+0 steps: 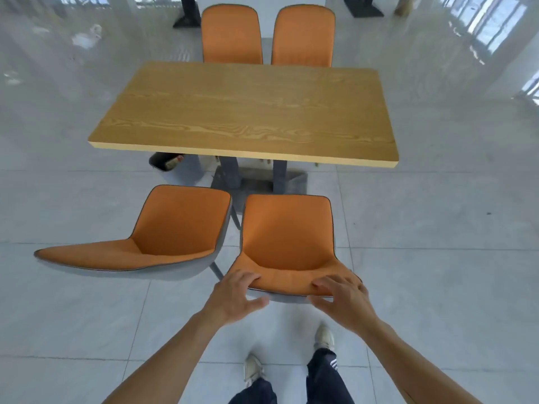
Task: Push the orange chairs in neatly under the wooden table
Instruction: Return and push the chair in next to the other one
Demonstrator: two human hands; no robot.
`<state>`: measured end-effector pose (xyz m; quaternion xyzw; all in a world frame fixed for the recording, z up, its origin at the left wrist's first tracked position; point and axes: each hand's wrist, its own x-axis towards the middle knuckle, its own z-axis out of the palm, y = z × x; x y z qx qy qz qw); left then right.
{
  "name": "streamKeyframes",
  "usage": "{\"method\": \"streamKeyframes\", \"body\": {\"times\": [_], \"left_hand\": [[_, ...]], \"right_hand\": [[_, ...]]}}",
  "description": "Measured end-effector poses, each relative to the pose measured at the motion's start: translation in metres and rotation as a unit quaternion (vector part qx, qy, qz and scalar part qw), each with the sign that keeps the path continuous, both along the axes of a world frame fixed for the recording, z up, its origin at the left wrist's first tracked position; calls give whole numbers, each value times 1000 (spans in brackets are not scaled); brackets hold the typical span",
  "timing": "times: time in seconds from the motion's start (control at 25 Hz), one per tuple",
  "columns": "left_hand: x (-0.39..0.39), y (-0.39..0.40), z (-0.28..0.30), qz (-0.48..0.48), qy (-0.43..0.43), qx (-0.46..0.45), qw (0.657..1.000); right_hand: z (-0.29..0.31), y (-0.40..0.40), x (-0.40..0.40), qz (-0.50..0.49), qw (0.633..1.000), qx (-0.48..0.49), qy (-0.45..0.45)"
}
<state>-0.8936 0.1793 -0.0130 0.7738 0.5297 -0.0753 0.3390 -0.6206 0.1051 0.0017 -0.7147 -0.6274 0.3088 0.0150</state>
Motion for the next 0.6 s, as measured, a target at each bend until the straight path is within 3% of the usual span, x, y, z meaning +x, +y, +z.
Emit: {"method": "streamKeyframes", "body": {"times": [0.4, 0.6], "left_hand": [[27, -17, -24, 16, 39, 101, 994], [30, -14, -29, 40, 24, 102, 994]], "right_hand": [[-28, -4, -14, -4, 996, 13, -84], [-32, 5, -9, 7, 996, 4, -90]]}}
